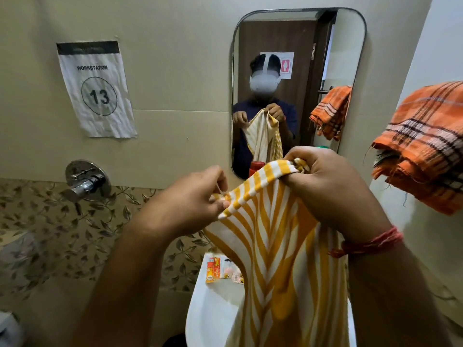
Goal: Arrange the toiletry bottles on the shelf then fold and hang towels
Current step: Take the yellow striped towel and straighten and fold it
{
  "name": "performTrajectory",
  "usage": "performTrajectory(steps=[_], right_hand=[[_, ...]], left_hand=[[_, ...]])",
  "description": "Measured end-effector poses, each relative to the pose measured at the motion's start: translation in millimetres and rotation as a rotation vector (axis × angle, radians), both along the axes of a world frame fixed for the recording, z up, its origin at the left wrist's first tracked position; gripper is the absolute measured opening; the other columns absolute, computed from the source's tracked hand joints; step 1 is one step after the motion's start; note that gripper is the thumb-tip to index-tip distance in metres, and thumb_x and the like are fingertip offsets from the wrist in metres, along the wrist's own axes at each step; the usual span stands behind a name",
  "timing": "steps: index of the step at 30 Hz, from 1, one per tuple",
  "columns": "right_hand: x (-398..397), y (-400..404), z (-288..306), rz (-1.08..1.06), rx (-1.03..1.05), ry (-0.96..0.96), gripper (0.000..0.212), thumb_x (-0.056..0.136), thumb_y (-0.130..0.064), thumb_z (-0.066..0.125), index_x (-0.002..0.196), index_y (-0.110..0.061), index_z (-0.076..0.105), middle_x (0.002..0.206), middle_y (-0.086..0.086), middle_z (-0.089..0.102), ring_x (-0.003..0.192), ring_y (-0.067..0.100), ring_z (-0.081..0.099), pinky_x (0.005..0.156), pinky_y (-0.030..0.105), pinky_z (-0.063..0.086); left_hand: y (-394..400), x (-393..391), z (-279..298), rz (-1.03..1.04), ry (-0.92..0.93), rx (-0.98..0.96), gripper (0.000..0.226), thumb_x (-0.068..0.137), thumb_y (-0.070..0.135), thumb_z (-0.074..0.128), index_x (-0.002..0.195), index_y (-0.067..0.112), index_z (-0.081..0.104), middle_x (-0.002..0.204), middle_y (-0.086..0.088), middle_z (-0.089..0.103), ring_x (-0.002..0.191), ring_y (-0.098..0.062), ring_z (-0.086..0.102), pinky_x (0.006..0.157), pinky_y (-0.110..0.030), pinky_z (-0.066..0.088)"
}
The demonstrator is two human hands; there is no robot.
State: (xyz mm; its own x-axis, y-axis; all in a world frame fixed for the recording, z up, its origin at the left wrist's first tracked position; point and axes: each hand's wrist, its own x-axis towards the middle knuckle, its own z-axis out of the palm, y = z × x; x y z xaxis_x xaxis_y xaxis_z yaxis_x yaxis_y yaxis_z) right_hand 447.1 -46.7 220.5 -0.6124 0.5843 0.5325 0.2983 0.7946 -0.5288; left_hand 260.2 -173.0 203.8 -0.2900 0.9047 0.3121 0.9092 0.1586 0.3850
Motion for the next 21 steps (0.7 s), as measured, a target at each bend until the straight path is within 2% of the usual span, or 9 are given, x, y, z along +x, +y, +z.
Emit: performTrajectory(steps=[3, 6, 9, 10, 12, 14, 17, 19, 21], right_hand=[[-0.7, -0.5, -1.9, 0.022, -0.008, -0.009, 0.006, 0.095, -0.029, 0.062, 0.091, -0.032, 0.064, 0.083, -0.016, 0.061, 0.076, -0.001, 0.058, 0.054, 0.005, 0.042], [-0.3, -1.6, -2.1, 0.085, -0.075, 0.011, 0.006, 0.092, -0.033, 0.065, 0.087, -0.033, 0.062, 0.087, -0.013, 0.062, 0.082, 0.002, 0.059, 0.064, 0.016, 0.045], [-2.8, -3.7, 1.1, 0.167, -0.160, 0.019, 0.009, 0.089, -0.034, 0.070, 0.087, -0.032, 0.061, 0.092, -0.010, 0.063, 0.088, 0.007, 0.061, 0.074, 0.029, 0.055], [-4.7, -5.1, 2.4, 0.200, -0.200, 0.020, 0.010, 0.088, -0.032, 0.071, 0.090, -0.031, 0.061, 0.095, -0.008, 0.064, 0.090, 0.009, 0.063, 0.079, 0.034, 0.058], [-8.7, -8.8, 4.6, 0.241, -0.247, 0.019, 0.014, 0.087, -0.030, 0.073, 0.095, -0.029, 0.061, 0.100, -0.004, 0.065, 0.095, 0.014, 0.065, 0.086, 0.043, 0.059], [-13.2, -12.1, 6.0, 0.254, -0.232, 0.024, 0.016, 0.086, -0.029, 0.074, 0.093, -0.027, 0.060, 0.098, -0.001, 0.066, 0.093, 0.016, 0.066, 0.085, 0.046, 0.059], [-20.8, -17.0, 6.3, 0.246, -0.175, 0.028, 0.019, 0.083, -0.029, 0.073, 0.094, -0.023, 0.058, 0.095, 0.001, 0.064, 0.089, 0.018, 0.064, 0.081, 0.047, 0.059], [-25.5, -18.8, 4.4, 0.235, -0.131, 0.006, 0.021, 0.083, -0.026, 0.072, 0.097, -0.020, 0.057, 0.094, 0.001, 0.063, 0.087, 0.020, 0.063, 0.078, 0.047, 0.058], [-26.4, -18.7, 1.2, 0.248, -0.117, -0.006, 0.021, 0.085, -0.025, 0.073, 0.098, -0.023, 0.057, 0.095, -0.002, 0.062, 0.086, 0.016, 0.063, 0.075, 0.040, 0.059]], left_hand=[[4.6, -2.6, -6.0, 0.043, 0.059, -0.078, 0.014, 0.099, 0.028, 0.059, 0.110, 0.035, 0.056, 0.097, 0.014, 0.053, 0.084, -0.001, 0.050, 0.062, -0.017, 0.037], [7.5, -5.5, -7.8, 0.168, 0.086, 0.307, 0.016, 0.100, 0.017, 0.050, 0.092, 0.030, 0.053, 0.090, 0.005, 0.056, 0.073, -0.005, 0.050, 0.056, -0.019, 0.035], [11.4, -1.7, -1.3, 0.026, -0.574, 0.725, 0.024, 0.102, 0.013, 0.045, 0.095, 0.029, 0.060, 0.083, 0.005, 0.064, 0.067, 0.000, 0.060, 0.054, -0.013, 0.045], [13.1, 1.8, 1.7, -0.103, -0.816, 0.766, 0.024, 0.099, 0.014, 0.045, 0.096, 0.029, 0.064, 0.083, 0.006, 0.067, 0.069, 0.000, 0.063, 0.058, -0.016, 0.050], [13.1, 8.0, 7.3, -0.292, -1.038, 0.749, 0.024, 0.090, 0.023, 0.047, 0.097, 0.025, 0.069, 0.081, 0.006, 0.070, 0.071, -0.006, 0.066, 0.060, -0.019, 0.053], [9.9, 12.0, 10.6, -0.350, -0.925, 0.670, 0.031, 0.084, 0.044, 0.051, 0.103, 0.028, 0.069, 0.083, 0.014, 0.070, 0.075, -0.003, 0.067, 0.063, -0.019, 0.052], [7.2, 18.5, 12.2, -0.248, -0.308, 0.425, 0.064, 0.068, 0.083, 0.051, 0.117, 0.041, 0.057, 0.104, 0.022, 0.065, 0.095, 0.006, 0.063, 0.069, -0.012, 0.049], [11.2, 24.4, 9.9, -0.245, -0.061, 0.367, 0.053, 0.075, 0.076, 0.060, 0.113, 0.039, 0.056, 0.101, 0.022, 0.062, 0.096, 0.011, 0.059, 0.068, -0.005, 0.047], [15.5, 25.4, 8.5, -0.184, -0.115, 0.535, 0.016, 0.093, 0.046, 0.064, 0.098, 0.031, 0.063, 0.083, 0.018, 0.063, 0.082, 0.009, 0.061, 0.063, -0.004, 0.045]])
